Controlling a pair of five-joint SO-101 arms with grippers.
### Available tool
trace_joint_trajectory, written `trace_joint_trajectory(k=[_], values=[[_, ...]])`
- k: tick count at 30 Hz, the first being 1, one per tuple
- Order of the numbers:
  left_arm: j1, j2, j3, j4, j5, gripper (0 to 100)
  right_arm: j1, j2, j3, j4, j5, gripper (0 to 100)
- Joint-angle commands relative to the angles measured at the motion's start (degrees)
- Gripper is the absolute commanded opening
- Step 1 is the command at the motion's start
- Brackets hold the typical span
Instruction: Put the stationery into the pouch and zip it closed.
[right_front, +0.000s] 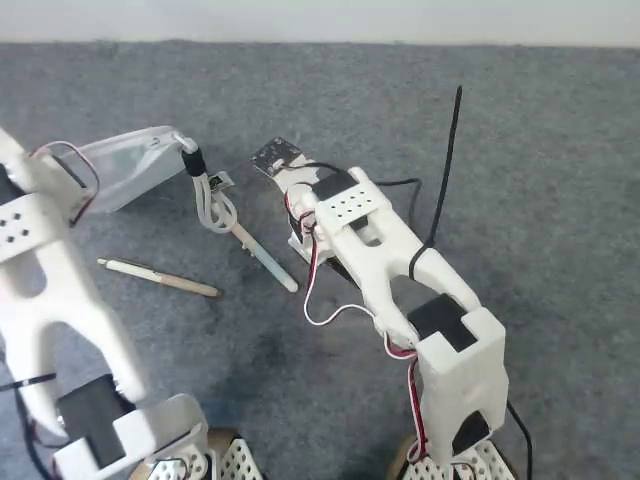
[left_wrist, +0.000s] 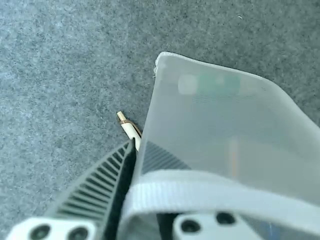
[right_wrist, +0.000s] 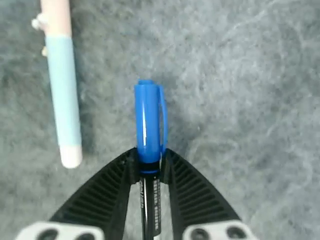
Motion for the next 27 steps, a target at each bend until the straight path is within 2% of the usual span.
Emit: trace_joint_trajectory(k=[1, 3, 10, 27], values=[[-0.44, -3.08, -0.75, -2.29, -0.09, 1, 1.01, -0.31, -5.10, 4.79, 0.44, 14.3], [-0.44, -3.08, -0.75, -2.29, -0.09, 1, 1.01, -0.31, -5.54, 5.58, 0.35, 17.3], [-0.44, -3.08, -0.75, -2.29, -0.09, 1, -0.22, -0.13, -5.63, 3.12, 0.35, 12.5], [-0.44, -3.08, -0.75, -2.11, -0.09, 1, -2.15, 11.38, -12.75, 1.54, 0.70, 12.3]])
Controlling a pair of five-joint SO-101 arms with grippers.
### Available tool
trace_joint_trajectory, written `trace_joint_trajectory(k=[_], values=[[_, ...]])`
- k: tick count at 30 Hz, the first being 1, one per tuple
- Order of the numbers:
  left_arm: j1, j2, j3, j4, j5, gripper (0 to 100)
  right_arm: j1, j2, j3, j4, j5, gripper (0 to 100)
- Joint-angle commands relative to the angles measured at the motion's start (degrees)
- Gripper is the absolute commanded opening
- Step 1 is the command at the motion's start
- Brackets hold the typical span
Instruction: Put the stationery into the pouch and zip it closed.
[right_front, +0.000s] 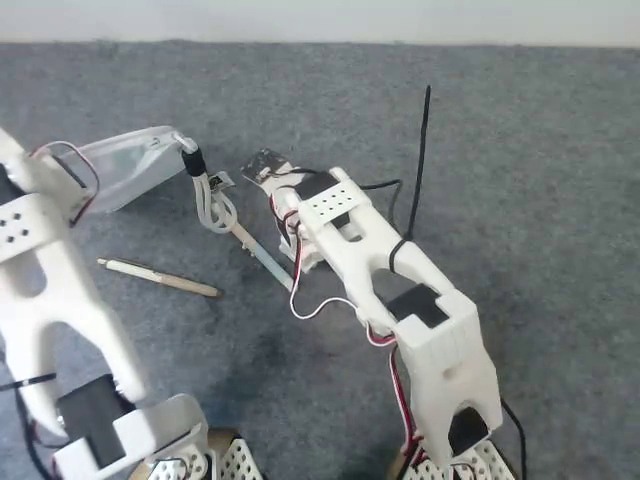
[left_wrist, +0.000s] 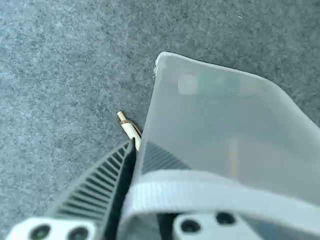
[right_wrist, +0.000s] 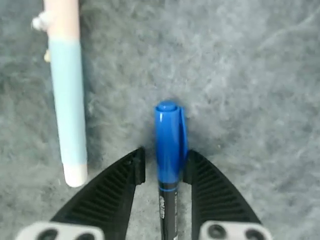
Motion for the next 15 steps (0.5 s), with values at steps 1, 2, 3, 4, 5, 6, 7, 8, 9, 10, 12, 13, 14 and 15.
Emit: trace_joint_trajectory(k=[1, 2, 3, 4, 5, 6, 7, 8, 9, 10, 12, 13, 14, 15], values=[[-0.44, -3.08, -0.75, -2.02, -0.09, 1, 0.13, 0.92, -3.96, -0.57, 0.79, 12.3], [-0.44, -3.08, -0.75, -2.02, -0.09, 1, 0.31, 1.54, -4.40, -0.57, 0.79, 12.2], [-0.44, -3.08, -0.75, -2.02, -0.09, 1, 0.48, 2.15, -4.75, -0.57, 0.79, 12.2], [-0.44, -3.08, -0.75, -2.02, -0.09, 1, 0.48, 2.77, -5.10, -0.57, 0.79, 12.2], [-0.44, -3.08, -0.75, -2.02, -0.09, 1, 0.48, 3.12, -5.27, -0.57, 0.79, 12.1], [-0.44, -3.08, -0.75, -2.02, -0.09, 1, 0.48, 3.30, -5.27, -0.57, 0.79, 11.2], [-0.44, -3.08, -0.75, -2.02, -0.09, 1, 0.48, 3.56, -5.27, -0.57, 0.79, 9.1], [-0.44, -3.08, -0.75, -2.02, -0.09, 1, 0.48, 3.65, -5.27, -0.57, 0.88, 6.3], [-0.44, -3.08, -0.75, -2.02, -0.09, 1, 0.48, 3.65, -5.27, -0.84, 0.88, 3.1], [-0.44, -3.08, -0.75, -2.02, -0.09, 1, 0.48, 3.65, -5.27, -0.92, 0.88, 0.6], [-0.44, -3.08, -0.75, -2.02, -0.09, 1, 0.48, 3.47, -5.36, -0.57, 1.85, 1.4], [-0.44, -3.08, -0.75, -2.02, -0.09, 1, 0.57, 3.38, -5.36, -0.48, 2.73, 1.7], [-0.44, -3.08, -0.75, -2.02, -0.09, 1, 0.92, 3.38, -5.36, -0.48, 3.08, 1.7], [-0.44, -3.08, -0.75, -2.02, -0.09, 1, 1.19, 3.38, -5.36, -0.48, 3.25, 1.7]])
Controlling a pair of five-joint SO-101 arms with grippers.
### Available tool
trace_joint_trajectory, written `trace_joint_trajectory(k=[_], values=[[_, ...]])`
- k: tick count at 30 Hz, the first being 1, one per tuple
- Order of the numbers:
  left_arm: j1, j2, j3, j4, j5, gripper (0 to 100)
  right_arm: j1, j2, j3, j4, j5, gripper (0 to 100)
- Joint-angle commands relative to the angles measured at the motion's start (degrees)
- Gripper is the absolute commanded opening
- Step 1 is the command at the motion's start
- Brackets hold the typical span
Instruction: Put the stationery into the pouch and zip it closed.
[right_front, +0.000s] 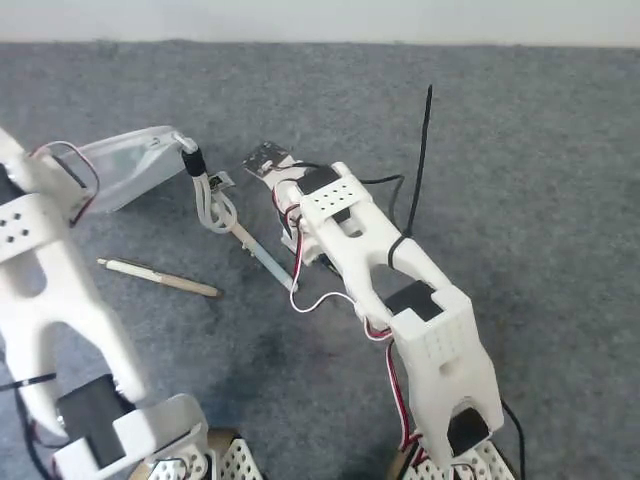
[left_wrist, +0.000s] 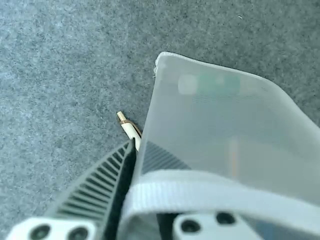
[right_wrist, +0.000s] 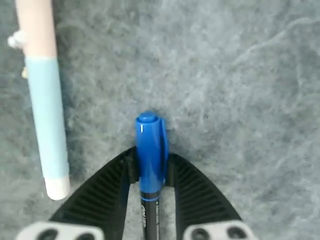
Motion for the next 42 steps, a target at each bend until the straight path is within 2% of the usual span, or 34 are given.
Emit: trace_joint_trajectory(k=[1, 11, 18, 22, 31, 35, 42], values=[[-0.44, -3.08, -0.75, -1.93, -0.09, 1, 0.66, 0.22, -1.93, -0.48, 1.58, 1.7], [0.09, -3.34, -0.75, -1.85, 0.09, 1, 1.45, -8.13, -3.96, 8.66, 1.49, 1.7], [5.63, -3.52, -0.75, -0.70, 0.09, 1, 0.13, -11.47, -3.96, 13.41, 1.49, 0.5], [7.74, -3.52, -0.75, -0.53, 0.09, 1, 0.22, -14.73, -3.96, 13.93, 1.49, 0.7], [8.00, -3.52, -0.75, -0.53, 0.09, 1, 3.21, -23.78, -3.96, 14.73, 1.49, 0.7], [10.64, -3.60, -0.75, -0.53, 0.09, 1, 3.38, -26.24, -3.78, 16.40, 1.41, 0.7], [14.77, -3.87, -1.27, 0.44, 0.09, 1, 3.47, -26.95, -3.69, 16.31, -6.59, 0.7]])
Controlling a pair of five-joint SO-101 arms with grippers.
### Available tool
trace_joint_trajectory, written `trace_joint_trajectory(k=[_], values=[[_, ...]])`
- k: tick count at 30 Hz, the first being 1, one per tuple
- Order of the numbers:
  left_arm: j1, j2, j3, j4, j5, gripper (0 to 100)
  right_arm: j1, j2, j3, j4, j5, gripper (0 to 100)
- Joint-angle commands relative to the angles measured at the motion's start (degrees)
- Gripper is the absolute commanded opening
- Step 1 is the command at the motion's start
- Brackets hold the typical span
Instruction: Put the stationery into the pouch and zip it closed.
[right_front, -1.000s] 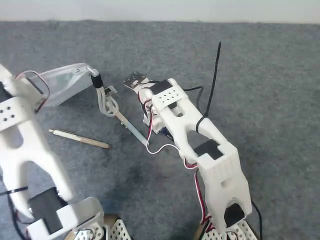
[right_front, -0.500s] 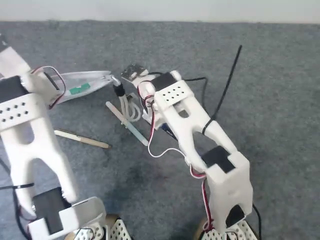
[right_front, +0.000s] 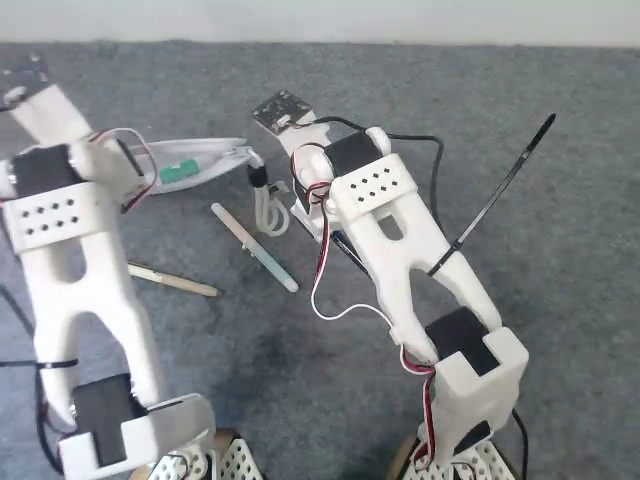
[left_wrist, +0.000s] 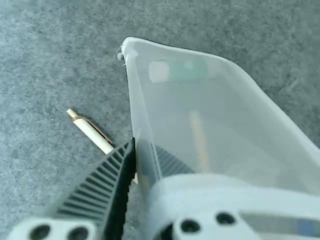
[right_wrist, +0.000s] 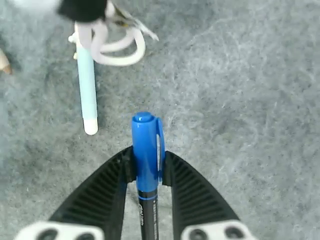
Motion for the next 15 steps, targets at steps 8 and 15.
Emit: trace_joint_trajectory(k=[8, 15], values=[[1.41, -8.26, -0.40, 0.26, 0.18, 1, 2.59, -6.11, -2.46, 0.57, -8.09, 0.7], [1.58, -8.18, 2.24, -1.41, 0.18, 1, 4.09, -10.95, -2.11, 1.89, -9.67, 0.7]])
